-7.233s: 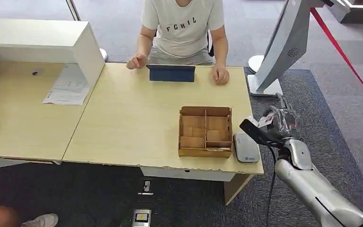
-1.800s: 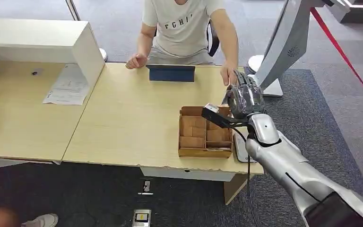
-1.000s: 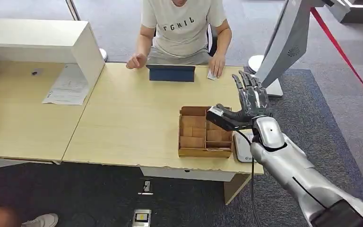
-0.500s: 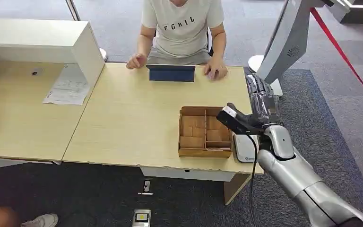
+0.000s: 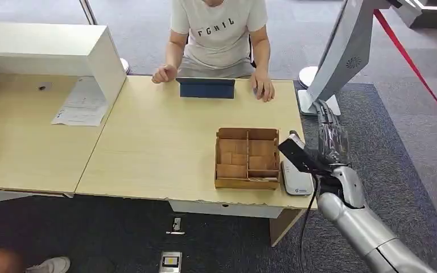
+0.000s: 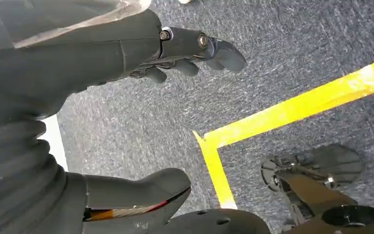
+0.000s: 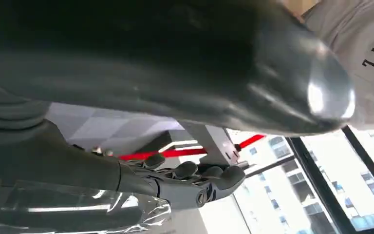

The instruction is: Pass the card to the sensor for recognition and then transmit it.

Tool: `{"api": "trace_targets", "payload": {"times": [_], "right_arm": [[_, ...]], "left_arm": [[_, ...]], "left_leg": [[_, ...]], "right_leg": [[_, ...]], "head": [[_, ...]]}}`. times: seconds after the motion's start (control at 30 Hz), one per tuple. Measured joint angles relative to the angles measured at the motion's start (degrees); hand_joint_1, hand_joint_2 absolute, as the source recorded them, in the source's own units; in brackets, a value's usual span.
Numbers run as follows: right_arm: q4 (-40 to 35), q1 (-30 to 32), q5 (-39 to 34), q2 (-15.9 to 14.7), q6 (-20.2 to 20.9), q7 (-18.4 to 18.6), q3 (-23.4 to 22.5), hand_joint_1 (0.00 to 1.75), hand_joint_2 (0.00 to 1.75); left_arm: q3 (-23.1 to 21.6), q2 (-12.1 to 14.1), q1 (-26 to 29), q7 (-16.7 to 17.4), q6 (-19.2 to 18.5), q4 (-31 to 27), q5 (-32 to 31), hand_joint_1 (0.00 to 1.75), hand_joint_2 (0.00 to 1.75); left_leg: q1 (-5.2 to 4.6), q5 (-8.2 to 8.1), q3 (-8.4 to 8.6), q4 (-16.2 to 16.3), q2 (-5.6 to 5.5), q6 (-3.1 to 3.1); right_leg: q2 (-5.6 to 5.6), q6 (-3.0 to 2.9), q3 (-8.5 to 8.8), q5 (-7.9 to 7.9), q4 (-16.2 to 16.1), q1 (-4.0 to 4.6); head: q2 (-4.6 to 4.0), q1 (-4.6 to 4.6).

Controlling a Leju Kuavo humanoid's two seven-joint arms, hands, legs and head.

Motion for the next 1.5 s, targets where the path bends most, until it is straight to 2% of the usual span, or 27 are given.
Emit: {"api": "trace_targets", "payload": {"times": [0.13, 0.4, 0.43, 0.53, 1.0, 1.5], "right_arm": [[-0.11, 2.29, -3.83, -0.07, -0.7, -1.75, -0.33, 0.0, 0.0], [-0.22, 3.2, -4.22, -0.07, -0.88, -2.01, -0.31, 0.0, 0.0], [-0.42, 4.18, -4.4, -0.09, -1.05, -2.08, -0.31, 0.0, 1.75], [-2.76, 7.22, -5.01, -0.09, -1.71, -2.12, 0.5, 0.0, 1.75], [-10.01, 12.03, -4.35, -1.16, -3.96, 1.07, 2.88, 0.0, 1.75], [-15.01, 14.92, -3.68, -1.86, -3.59, 0.46, 4.57, 0.0, 1.75]], "left_arm": [[0.42, 0.07, 0.46, -0.33, 0.15, 0.0, 0.81, 0.0, 1.75], [0.79, 0.11, 0.75, -0.39, 0.35, 0.0, 0.92, 0.0, 1.75], [1.25, 0.13, 0.98, -0.46, 0.55, 0.0, 0.94, 0.0, 1.75], [2.23, 0.13, 1.51, -0.61, 1.4, 0.0, 2.21, 0.0, 1.75], [3.13, 0.26, 1.67, -0.24, 1.86, 0.0, 2.93, 0.0, 1.75], [3.54, 0.31, 1.68, -1.01, 2.27, 0.0, 3.74, 0.0, 1.75]], "left_leg": [[0.0, 0.0, 0.0, 0.0, 0.0, 0.0], [0.0, 0.0, 0.0, -0.01, 0.0, 0.0], [0.0, 0.0, 0.0, -0.01, 0.0, 0.0], [0.0, 0.0, 0.0, -0.03, 0.01, 0.0], [0.0, -0.01, -0.01, -0.03, 0.01, 0.0], [0.0, -0.01, 0.0, -0.03, 0.01, 0.0]], "right_leg": [[0.0, 0.0, 0.01, 0.0, 0.0, 0.0], [0.0, 0.0, 0.0, 0.0, 0.0, 0.0], [0.0, 0.0, 0.0, 0.0, 0.0, 0.0], [0.0, -0.01, 0.0, -0.01, 0.0, 0.0], [0.0, -0.01, -0.01, -0.01, -0.01, 0.0], [0.0, -0.02, -0.01, -0.02, -0.01, 0.0]], "head": [[0.0, 0.02], [0.0, 0.0], [0.0, 0.0], [0.0, 0.0], [0.0, 0.0], [0.0, 0.0]]}}
